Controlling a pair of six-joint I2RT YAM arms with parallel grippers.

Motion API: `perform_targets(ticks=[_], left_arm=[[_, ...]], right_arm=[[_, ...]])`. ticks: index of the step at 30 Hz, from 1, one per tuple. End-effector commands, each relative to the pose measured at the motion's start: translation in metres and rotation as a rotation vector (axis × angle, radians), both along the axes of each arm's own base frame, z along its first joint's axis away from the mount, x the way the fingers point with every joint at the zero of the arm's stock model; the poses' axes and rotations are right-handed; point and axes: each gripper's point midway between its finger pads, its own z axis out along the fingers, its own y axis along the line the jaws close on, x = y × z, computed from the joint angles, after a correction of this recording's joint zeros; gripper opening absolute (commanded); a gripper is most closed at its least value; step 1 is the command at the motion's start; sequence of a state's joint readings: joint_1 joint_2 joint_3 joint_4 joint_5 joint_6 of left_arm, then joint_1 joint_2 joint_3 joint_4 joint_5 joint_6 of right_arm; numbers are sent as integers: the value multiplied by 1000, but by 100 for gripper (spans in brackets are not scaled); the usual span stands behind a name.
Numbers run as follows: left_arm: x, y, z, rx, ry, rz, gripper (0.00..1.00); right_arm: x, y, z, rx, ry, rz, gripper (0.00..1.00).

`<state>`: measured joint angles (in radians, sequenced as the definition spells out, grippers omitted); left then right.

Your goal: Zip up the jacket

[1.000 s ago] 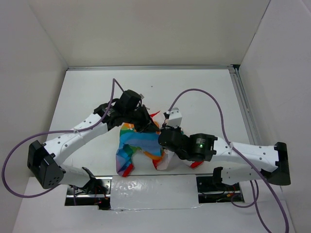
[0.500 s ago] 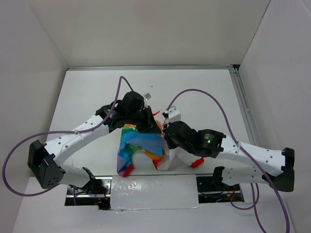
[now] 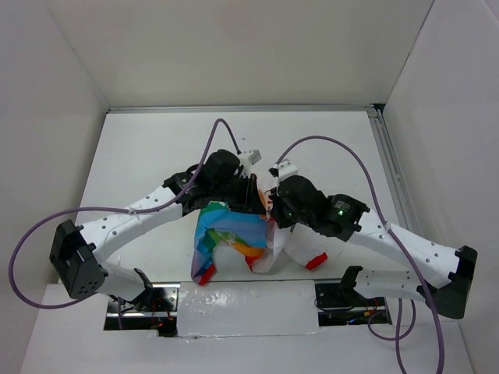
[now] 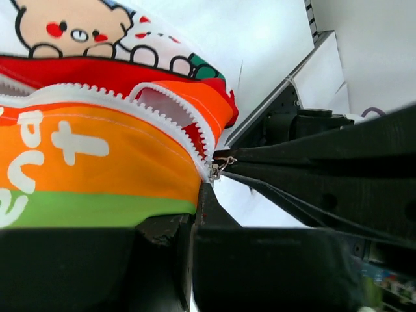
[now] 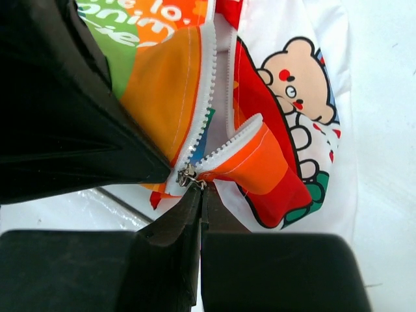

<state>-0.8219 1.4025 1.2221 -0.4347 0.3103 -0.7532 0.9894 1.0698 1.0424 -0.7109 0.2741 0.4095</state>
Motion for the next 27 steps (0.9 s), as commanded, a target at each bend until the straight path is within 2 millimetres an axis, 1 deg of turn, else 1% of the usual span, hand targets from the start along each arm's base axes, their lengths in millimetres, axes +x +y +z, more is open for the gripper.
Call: perform_targets(ticks=[1, 2, 3, 5, 7, 9, 10, 12, 15, 18, 19, 20, 21, 22, 23, 24, 25, 26, 27], left_arm=[[-19, 4, -19, 60, -15, -88, 0], [-20, 4, -20, 62, -20, -99, 0], [-27, 3, -20, 43, -30, -135, 0], [-32, 4, -20, 39, -44, -157, 0], [-35, 9, -29, 73, -34, -158, 0], [-32, 15, -42, 125, -29, -142, 0], [-33, 19, -48, 150, -15, -136, 0], [-34, 21, -54, 165, -17, -147, 0], [-34, 20, -53, 147, -64, -183, 0], [-32, 26, -53, 153, -103, -174, 0], [-32, 27, -51, 154, -117, -174, 0], [-33, 29, -45, 138, -130, -171, 0], [-36, 29, -43, 124, -141, -187, 0], [-42, 27, -35, 89, -146, -216, 0], [-46, 27, -25, 45, -178, -237, 0], [-50, 26, -21, 22, -202, -267, 0], [-54, 26, -17, 4, -212, -281, 0], [-58, 29, -14, -5, -219, -291, 0], [-58, 30, -14, -2, -221, -286, 0]], right_arm=[[18, -4, 33, 58, -46, -47, 0], [20, -5, 34, 64, -35, -49, 0], [20, -5, 29, 50, -12, -50, 0], [24, -9, 28, 31, -9, -66, 0], [23, -11, 25, 12, 10, -46, 0], [5, 1, 24, 14, 65, 103, 0], [-3, 3, 25, 7, 89, 151, 0], [-21, 9, 20, 2, 137, 249, 0], [-35, 10, 6, -41, 207, 286, 0], [-43, 17, 5, -17, 234, 339, 0], [-41, 18, 7, -5, 230, 330, 0], [-37, 21, 9, 18, 218, 329, 0], [-39, 26, 12, 52, 232, 355, 0], [-35, 25, 9, 66, 246, 339, 0], [-29, 28, 10, 89, 240, 324, 0], [-26, 29, 12, 117, 241, 311, 0], [-15, 28, 14, 158, 245, 272, 0], [-13, 28, 19, 192, 239, 273, 0], [-12, 29, 22, 224, 241, 289, 0]])
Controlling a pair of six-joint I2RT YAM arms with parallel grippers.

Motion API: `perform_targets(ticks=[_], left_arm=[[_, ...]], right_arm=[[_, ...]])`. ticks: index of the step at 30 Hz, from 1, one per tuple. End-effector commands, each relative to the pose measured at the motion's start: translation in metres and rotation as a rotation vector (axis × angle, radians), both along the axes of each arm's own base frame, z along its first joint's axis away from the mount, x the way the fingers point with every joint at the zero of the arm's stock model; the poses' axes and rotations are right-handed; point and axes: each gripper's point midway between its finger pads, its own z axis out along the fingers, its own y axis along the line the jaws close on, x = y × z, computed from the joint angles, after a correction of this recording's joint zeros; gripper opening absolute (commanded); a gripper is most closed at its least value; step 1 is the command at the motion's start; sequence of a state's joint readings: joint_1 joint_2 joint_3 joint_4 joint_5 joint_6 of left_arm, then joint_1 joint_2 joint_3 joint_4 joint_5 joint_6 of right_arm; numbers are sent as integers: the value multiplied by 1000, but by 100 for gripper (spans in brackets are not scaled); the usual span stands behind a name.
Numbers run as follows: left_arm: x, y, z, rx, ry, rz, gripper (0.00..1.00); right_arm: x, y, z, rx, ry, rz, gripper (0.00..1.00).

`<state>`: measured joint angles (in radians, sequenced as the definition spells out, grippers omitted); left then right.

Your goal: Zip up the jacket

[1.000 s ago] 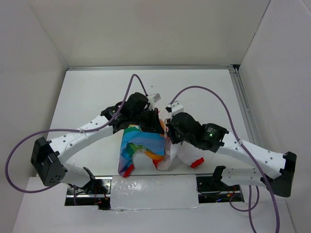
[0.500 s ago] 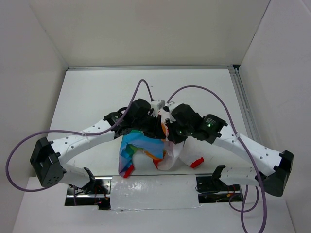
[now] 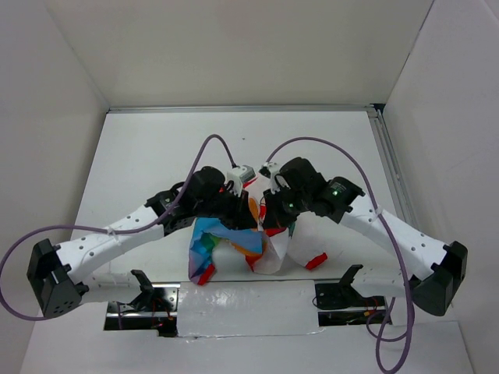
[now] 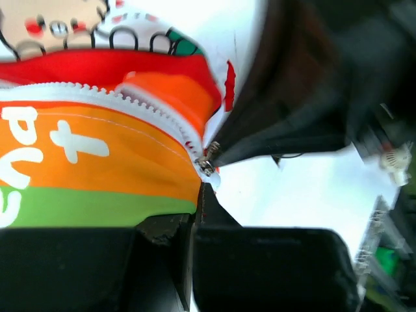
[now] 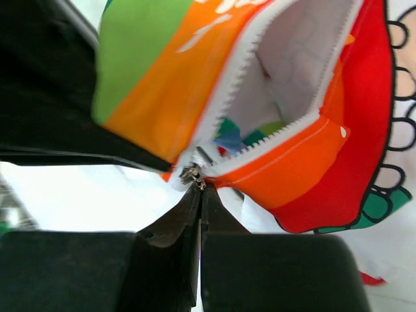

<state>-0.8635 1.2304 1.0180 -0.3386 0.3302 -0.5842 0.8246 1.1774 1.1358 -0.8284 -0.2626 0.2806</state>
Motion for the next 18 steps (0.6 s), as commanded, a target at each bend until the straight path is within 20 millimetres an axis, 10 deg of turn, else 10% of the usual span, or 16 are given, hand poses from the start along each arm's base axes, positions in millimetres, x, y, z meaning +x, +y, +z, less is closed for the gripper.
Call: perform_targets(ticks=[1, 12, 16, 18], left_arm=[[-23, 12, -4, 30, -56, -125, 0], [-32, 18, -29, 126, 2, -133, 0], [-23, 14, -21, 140, 19, -73, 68], [-21, 11, -7, 108, 1, -64, 80]], right_arm=[[19, 12, 37, 213, -32, -11, 0], [31, 9, 41, 203, -36, -7, 0], [22, 11, 37, 223, -7, 14, 0], [19, 11, 33, 226, 4, 5, 0]])
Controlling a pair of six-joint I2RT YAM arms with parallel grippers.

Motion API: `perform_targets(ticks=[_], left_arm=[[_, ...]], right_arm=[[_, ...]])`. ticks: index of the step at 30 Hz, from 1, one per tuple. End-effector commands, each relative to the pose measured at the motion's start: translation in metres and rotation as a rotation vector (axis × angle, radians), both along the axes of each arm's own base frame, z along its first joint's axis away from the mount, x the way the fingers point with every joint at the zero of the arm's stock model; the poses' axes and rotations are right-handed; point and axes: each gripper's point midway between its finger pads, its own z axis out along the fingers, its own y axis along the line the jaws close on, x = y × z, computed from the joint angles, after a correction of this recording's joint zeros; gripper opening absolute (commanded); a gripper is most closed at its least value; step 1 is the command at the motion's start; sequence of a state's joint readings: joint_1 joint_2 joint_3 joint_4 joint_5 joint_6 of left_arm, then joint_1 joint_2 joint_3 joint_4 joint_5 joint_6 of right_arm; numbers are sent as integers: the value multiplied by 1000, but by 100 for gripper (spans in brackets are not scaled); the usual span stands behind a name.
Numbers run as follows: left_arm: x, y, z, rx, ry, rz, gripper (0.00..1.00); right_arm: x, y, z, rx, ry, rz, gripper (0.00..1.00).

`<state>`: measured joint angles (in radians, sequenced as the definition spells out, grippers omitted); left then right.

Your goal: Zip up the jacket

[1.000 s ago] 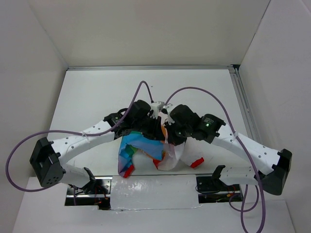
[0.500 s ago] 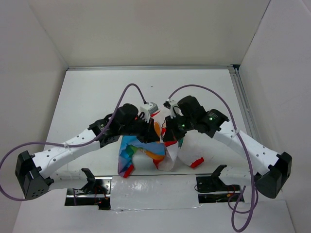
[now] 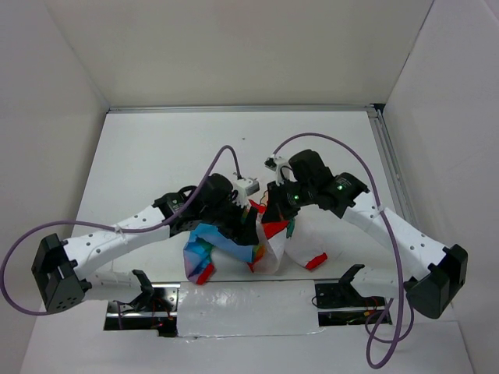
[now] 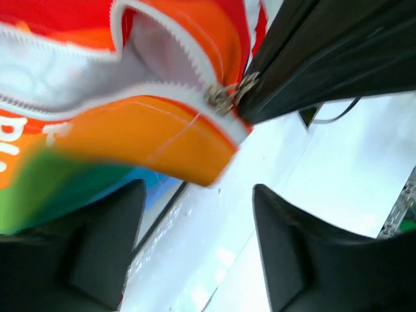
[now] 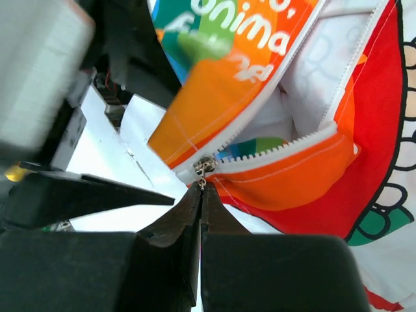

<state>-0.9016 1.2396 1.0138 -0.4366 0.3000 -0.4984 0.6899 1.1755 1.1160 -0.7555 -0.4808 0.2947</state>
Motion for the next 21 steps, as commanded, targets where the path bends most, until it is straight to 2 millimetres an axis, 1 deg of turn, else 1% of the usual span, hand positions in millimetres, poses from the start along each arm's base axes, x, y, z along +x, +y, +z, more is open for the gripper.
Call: perform_targets(ticks=[1, 3, 5, 7, 8, 9, 10, 11, 13, 14, 15, 17, 18, 19, 21], left_arm=[[-4, -2, 22, -25, 11, 8, 83], [-3, 0, 32, -42, 18, 50, 86], [-3, 3, 36, -48, 16, 73, 86], [-2, 9, 35, -23, 7, 101, 97], [-4, 12, 37, -16, -11, 111, 99], [4, 18, 36, 13, -53, 153, 99], [4, 24, 34, 45, -69, 162, 99], [2, 25, 40, 47, -107, 153, 99], [12, 33, 42, 96, -191, 180, 99], [13, 31, 46, 98, -222, 170, 99], [18, 33, 47, 122, -275, 160, 99], [22, 27, 50, 142, -353, 124, 99], [29, 28, 50, 165, -396, 137, 99], [30, 23, 51, 182, -418, 125, 99], [38, 22, 57, 215, -484, 137, 99]], right_arm=[[7, 7, 17, 72, -70, -1, 0], [5, 6, 16, 82, -66, -5, 0], [4, 6, 15, 91, -61, -16, 0], [1, 7, 14, 98, -48, -11, 0], [0, 7, 16, 109, -41, -7, 0], [-1, 7, 15, 109, -33, -1, 0], [-1, 8, 17, 114, -26, -1, 0], [-2, 8, 16, 109, -13, 1, 0], [-2, 8, 20, 122, 4, 2, 0], [-1, 8, 20, 124, 16, 3, 0], [-2, 8, 22, 138, 32, 10, 0], [-4, 9, 25, 148, 54, 20, 0], [-5, 10, 28, 158, 61, 32, 0], [-5, 10, 27, 154, 76, 32, 0], [-5, 11, 31, 160, 80, 42, 0]])
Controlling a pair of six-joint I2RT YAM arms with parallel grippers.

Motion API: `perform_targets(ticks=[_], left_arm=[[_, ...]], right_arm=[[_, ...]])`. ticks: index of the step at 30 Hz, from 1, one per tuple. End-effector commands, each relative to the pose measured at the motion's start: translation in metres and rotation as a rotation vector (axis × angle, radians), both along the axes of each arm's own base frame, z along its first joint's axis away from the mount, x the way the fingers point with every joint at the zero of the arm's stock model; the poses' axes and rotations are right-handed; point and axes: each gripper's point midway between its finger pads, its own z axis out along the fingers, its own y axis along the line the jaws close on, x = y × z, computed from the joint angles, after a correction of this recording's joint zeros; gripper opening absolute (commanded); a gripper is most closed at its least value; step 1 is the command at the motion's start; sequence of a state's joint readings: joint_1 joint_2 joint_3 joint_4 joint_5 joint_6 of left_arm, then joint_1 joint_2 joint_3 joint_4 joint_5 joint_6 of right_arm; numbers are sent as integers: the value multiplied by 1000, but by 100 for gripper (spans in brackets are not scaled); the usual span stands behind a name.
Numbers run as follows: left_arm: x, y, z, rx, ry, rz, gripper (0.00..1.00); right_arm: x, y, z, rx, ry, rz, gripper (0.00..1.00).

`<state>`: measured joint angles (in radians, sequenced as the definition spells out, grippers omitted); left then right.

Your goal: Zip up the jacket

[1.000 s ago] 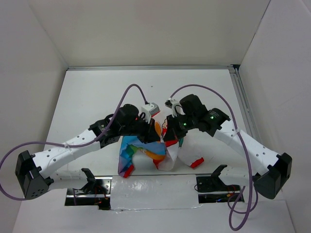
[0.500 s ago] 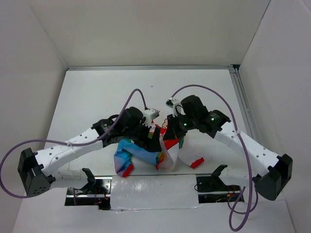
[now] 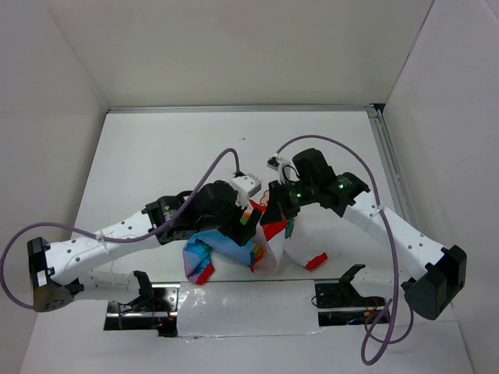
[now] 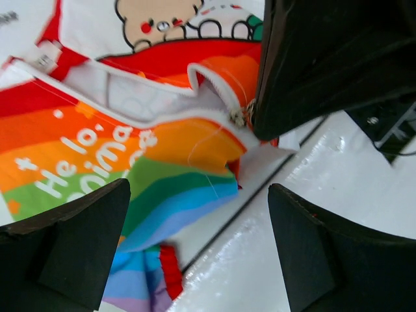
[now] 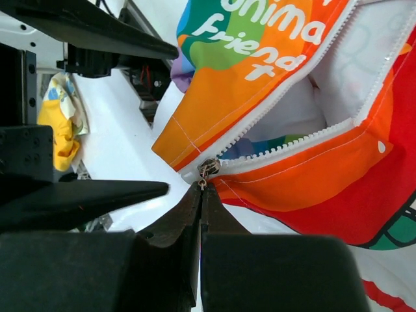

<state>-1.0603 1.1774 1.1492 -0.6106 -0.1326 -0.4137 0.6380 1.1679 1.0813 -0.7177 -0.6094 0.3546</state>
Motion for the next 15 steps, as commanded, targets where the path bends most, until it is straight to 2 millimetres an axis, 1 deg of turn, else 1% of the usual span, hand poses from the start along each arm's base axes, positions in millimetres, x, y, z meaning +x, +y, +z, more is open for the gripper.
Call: perform_targets(ticks=[1, 3, 5, 6, 8, 9, 10, 11, 13, 15], left_arm=[[24, -4, 18, 81, -186, 18, 99], [25, -3, 20, 107, -207, 20, 99], [26, -11, 26, 95, -256, -26, 99], [22, -12, 23, 95, -265, -55, 99], [23, -16, 23, 89, -301, -95, 97], [22, -13, 21, 95, -306, -97, 95], [23, -10, 20, 102, -309, -87, 90], [25, -9, 23, 96, -325, -81, 88], [25, -3, 24, 95, -355, -88, 87], [23, -4, 26, 76, -377, -115, 87]], right_arm=[[0, 8, 26, 71, -8, 39, 0], [-1, 9, 27, 79, 1, 48, 0], [-1, 9, 28, 85, 4, 53, 0], [-2, 9, 30, 96, 6, 61, 0], [-2, 9, 30, 101, 13, 64, 0], [-3, 9, 30, 107, 15, 68, 0], [-2, 9, 31, 107, 12, 65, 0], [-2, 8, 31, 109, 14, 65, 0], [-2, 7, 30, 107, 20, 67, 0], [-2, 6, 30, 105, 22, 68, 0]])
